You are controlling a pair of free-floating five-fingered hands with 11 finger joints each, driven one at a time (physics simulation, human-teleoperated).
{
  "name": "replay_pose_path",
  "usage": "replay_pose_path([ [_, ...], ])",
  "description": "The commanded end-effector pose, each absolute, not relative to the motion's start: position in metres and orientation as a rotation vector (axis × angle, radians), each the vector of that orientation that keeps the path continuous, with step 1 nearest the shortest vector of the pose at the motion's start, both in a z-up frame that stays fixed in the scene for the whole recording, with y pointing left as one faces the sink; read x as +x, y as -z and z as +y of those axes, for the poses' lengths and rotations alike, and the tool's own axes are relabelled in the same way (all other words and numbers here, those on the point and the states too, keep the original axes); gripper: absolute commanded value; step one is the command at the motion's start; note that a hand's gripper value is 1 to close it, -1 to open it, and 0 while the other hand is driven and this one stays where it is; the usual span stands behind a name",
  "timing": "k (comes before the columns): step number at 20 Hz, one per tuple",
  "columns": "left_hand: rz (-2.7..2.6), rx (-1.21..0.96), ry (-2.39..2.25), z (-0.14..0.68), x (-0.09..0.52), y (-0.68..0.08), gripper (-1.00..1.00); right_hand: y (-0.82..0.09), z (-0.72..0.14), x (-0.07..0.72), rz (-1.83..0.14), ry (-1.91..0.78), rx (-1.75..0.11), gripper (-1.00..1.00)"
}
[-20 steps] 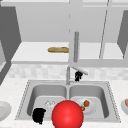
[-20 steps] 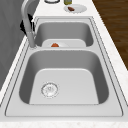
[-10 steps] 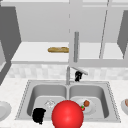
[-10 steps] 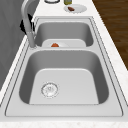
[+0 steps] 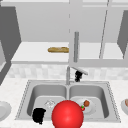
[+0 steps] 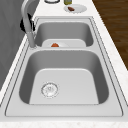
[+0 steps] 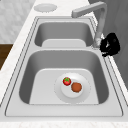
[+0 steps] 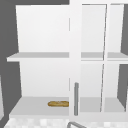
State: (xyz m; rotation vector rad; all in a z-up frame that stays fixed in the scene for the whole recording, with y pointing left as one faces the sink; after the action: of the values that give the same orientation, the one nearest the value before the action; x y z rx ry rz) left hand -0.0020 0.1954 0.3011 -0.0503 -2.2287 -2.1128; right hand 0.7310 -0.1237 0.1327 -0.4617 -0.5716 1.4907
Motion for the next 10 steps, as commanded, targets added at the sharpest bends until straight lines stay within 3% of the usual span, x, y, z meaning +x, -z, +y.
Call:
replay_pose_path([
  [1, -2.229, -0.05, 2.113, 0.1954, -0.002, -0.3011, 0.0, -0.1326, -0.1077, 0.7425, -0.542, -1.427, -0.486, 1.0],
  [10, -2.229, -0.05, 2.113, 0.1954, -0.002, -0.3011, 0.0, -0.1341, -0.1015, 0.7444, -0.445, -1.436, -0.519, 1.0],
])
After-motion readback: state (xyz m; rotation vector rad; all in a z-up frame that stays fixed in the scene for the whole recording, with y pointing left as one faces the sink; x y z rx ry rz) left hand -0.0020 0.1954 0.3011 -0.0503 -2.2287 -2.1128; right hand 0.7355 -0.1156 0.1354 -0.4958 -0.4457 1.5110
